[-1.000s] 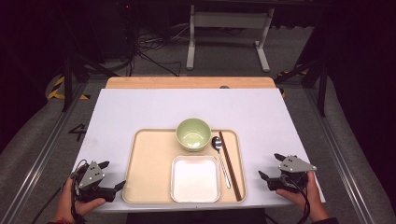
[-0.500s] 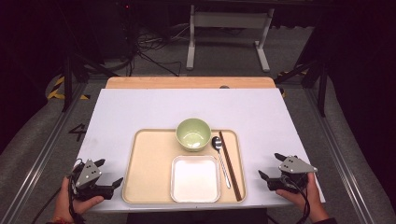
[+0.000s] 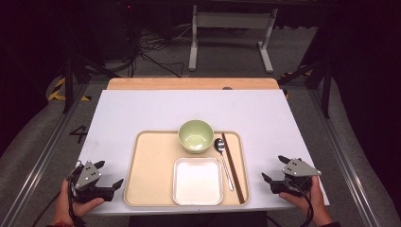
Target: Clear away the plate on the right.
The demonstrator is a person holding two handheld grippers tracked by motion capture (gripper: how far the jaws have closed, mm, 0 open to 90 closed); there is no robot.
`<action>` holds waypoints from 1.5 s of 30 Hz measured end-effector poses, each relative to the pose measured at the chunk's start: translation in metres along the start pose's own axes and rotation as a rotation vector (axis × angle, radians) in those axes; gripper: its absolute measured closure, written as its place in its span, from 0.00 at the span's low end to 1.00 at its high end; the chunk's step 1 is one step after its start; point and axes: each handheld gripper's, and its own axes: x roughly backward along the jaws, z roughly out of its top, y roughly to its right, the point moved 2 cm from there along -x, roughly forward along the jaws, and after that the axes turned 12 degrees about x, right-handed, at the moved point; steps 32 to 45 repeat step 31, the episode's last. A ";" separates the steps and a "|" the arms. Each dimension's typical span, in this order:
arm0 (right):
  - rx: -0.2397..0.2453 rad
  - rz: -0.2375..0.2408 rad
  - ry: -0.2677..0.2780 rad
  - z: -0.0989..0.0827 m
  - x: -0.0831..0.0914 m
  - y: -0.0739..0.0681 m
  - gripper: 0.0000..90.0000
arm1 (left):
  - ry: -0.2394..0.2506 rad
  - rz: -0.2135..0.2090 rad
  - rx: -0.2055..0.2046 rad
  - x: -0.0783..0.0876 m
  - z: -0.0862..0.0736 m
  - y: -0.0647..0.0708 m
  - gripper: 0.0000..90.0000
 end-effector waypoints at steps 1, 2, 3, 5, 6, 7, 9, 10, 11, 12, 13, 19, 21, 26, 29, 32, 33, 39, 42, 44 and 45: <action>-0.001 0.000 0.000 0.000 0.000 0.000 0.16 | -0.002 0.000 0.002 0.000 0.000 0.001 0.11; -0.001 0.002 0.005 0.000 0.000 0.001 0.17 | -0.002 0.002 0.000 -0.001 0.000 0.000 0.11; 0.000 0.002 0.005 0.000 0.000 0.001 0.17 | -0.003 0.001 0.001 -0.001 0.000 0.001 0.11; 0.001 -0.002 0.003 0.000 0.000 0.001 0.16 | -0.003 0.002 -0.001 -0.001 0.000 0.001 0.11; 0.000 -0.001 0.003 0.000 0.000 0.000 0.17 | -0.004 0.003 0.000 -0.001 0.000 0.001 0.11; 0.000 -0.001 0.001 0.000 0.000 0.000 0.17 | -0.007 0.005 0.000 -0.001 0.000 0.001 0.11; 0.002 0.000 -0.002 0.000 -0.001 0.000 0.17 | -0.013 0.010 -0.002 -0.002 0.000 0.001 0.11; 0.003 0.000 -0.002 0.000 -0.001 0.000 0.17 | -0.012 0.009 -0.004 -0.002 0.000 0.001 0.11; 0.004 0.002 -0.004 0.000 -0.001 0.000 0.17 | -0.012 0.008 -0.002 -0.002 0.000 0.001 0.11; 0.005 0.001 -0.005 0.000 -0.001 0.000 0.17 | -0.010 0.006 -0.001 -0.002 0.000 0.001 0.11; 0.005 0.002 -0.002 0.000 -0.001 0.000 0.17 | -0.012 0.007 -0.001 -0.002 0.000 0.001 0.11; -0.007 -0.007 0.001 -0.001 -0.001 0.002 0.18 | -0.015 0.010 0.004 -0.003 0.000 0.000 0.11; -0.014 -0.008 0.009 -0.001 -0.001 0.003 0.18 | -0.020 0.011 0.006 -0.004 0.000 0.000 0.11; -0.006 -0.004 0.006 -0.001 -0.003 0.004 0.18 | -0.021 0.012 0.008 -0.004 -0.001 -0.001 0.11; -0.006 0.002 -0.009 -0.002 -0.005 0.003 0.18 | -0.021 0.012 0.011 -0.003 0.000 -0.001 0.11; -0.007 0.007 -0.009 -0.002 -0.006 0.003 0.18 | -0.020 0.013 0.011 -0.004 0.000 -0.001 0.11; -0.007 0.007 -0.009 -0.002 -0.006 0.003 0.18 | -0.020 0.013 0.011 -0.004 0.000 -0.001 0.11; -0.007 0.007 -0.009 -0.002 -0.006 0.003 0.18 | -0.020 0.013 0.011 -0.004 0.000 -0.001 0.11; -0.007 0.007 -0.009 -0.002 -0.006 0.003 0.18 | -0.020 0.013 0.011 -0.004 0.000 -0.001 0.11; -0.007 0.007 -0.009 -0.002 -0.006 0.003 0.18 | -0.020 0.013 0.011 -0.004 0.000 -0.001 0.11; -0.007 0.007 -0.009 -0.002 -0.006 0.003 0.18 | -0.020 0.013 0.011 -0.004 0.000 -0.001 0.11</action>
